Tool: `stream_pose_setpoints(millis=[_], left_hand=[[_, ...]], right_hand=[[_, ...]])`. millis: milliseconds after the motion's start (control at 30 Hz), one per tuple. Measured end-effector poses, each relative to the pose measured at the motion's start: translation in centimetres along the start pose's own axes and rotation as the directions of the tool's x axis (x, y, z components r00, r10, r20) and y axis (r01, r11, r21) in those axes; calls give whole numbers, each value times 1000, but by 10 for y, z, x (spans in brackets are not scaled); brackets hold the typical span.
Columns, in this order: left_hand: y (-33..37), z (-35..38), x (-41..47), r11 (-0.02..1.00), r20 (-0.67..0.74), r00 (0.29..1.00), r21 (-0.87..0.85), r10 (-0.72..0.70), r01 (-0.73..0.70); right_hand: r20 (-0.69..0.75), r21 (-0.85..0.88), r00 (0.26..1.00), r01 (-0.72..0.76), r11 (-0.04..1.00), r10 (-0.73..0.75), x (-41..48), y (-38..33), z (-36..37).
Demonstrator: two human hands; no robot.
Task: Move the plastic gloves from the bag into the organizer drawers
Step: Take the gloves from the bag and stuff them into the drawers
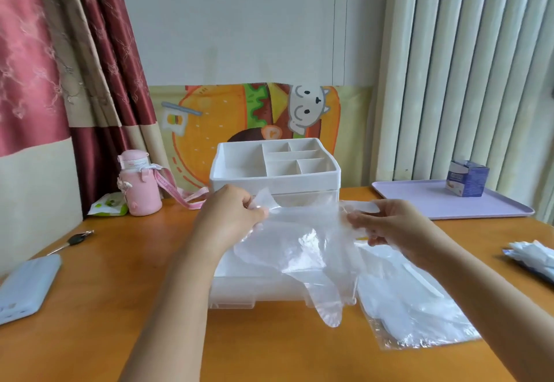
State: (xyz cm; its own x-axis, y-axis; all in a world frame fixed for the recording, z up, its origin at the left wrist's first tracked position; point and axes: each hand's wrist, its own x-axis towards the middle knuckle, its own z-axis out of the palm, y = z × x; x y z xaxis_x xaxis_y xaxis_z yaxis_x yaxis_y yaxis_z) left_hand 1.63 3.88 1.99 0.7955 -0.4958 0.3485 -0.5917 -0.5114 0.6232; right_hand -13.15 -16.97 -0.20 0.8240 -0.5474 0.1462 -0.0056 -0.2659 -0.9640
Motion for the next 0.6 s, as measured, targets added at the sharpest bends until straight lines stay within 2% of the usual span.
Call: stream_pose_setpoints(millis=[167, 233, 333, 400, 433, 500, 533, 600], left_hand=[[-19, -13, 7, 991, 4, 993, 68, -119, 118], [-25, -14, 10, 980, 16, 986, 116, -163, 160], [-28, -8, 11, 963, 49, 974, 172, -221, 210], [-26, -3, 10, 955, 76, 968, 195, -240, 221], [-25, -3, 9, 952, 78, 966, 208, -246, 226], [-25, 0, 8, 942, 70, 963, 235, -261, 238], [-26, 1, 8, 938, 65, 961, 248, -267, 244], [-27, 2, 9, 926, 70, 956, 278, -286, 257]], right_hand=[[-104, -123, 976, 180, 976, -193, 18, -3, 23], [-115, -240, 977, 149, 959, -180, 21, 1, 28], [-107, -419, 992, 10, 908, -60, 23, 10, 30], [-160, -508, 986, -48, 860, -40, 23, 14, 25], [-203, -582, 975, -48, 812, -88, 22, 12, 24], [-244, -712, 924, 36, 702, -295, 12, 4, 27], [-214, -741, 890, 120, 661, -401, 5, -2, 31], [-49, -722, 892, 280, 633, -450, -11, -14, 43]])
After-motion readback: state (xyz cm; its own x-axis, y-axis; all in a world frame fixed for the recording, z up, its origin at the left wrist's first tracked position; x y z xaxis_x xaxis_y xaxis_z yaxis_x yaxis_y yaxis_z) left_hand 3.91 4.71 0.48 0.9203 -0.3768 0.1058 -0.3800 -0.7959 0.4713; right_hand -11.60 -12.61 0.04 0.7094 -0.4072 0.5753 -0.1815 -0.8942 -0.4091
